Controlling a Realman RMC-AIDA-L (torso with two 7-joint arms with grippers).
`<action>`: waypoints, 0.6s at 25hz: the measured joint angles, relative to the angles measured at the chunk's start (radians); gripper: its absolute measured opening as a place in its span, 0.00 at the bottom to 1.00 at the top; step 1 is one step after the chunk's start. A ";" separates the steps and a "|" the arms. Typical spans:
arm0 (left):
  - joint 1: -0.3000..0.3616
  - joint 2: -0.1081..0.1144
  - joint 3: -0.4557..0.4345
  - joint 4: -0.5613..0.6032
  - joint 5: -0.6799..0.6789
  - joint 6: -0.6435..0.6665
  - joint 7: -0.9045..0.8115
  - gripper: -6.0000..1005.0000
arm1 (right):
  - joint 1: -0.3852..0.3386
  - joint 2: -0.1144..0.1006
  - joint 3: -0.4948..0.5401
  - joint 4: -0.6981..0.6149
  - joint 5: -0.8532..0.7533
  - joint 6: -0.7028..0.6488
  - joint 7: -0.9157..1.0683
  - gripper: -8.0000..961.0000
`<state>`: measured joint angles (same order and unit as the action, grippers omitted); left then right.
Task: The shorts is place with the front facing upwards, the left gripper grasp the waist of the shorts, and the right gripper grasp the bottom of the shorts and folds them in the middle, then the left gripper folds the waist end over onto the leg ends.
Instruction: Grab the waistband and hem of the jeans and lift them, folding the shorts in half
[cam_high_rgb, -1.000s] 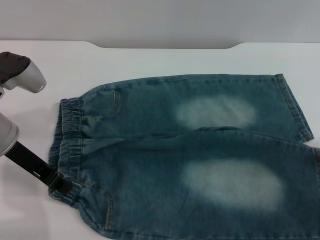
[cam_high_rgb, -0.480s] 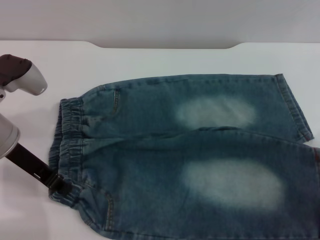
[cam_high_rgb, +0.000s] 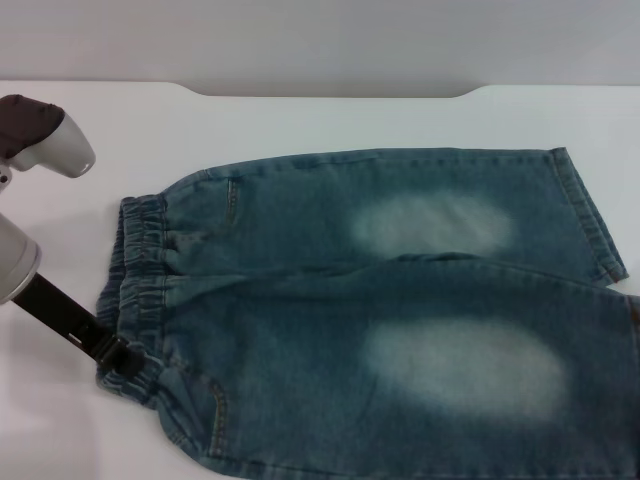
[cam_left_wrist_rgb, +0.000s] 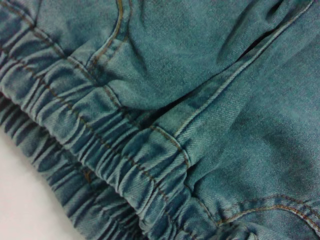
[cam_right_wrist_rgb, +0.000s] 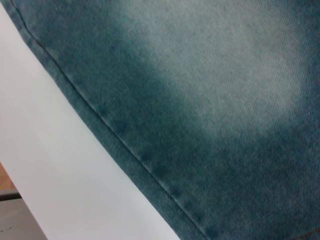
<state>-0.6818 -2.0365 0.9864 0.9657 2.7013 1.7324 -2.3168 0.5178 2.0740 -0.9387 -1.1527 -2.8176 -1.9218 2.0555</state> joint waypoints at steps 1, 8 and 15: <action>-0.004 0.000 0.000 0.000 0.000 0.001 0.000 0.05 | -0.001 0.000 0.000 0.000 0.000 0.000 0.000 0.54; -0.013 0.005 0.000 0.001 0.000 0.005 -0.001 0.05 | 0.000 0.000 0.000 0.005 0.000 -0.002 0.000 0.54; -0.019 0.007 0.000 -0.006 0.000 0.005 -0.001 0.05 | 0.005 0.000 -0.013 0.011 0.000 0.000 0.000 0.54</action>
<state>-0.7006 -2.0293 0.9863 0.9601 2.7013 1.7371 -2.3178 0.5229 2.0740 -0.9521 -1.1421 -2.8179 -1.9222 2.0556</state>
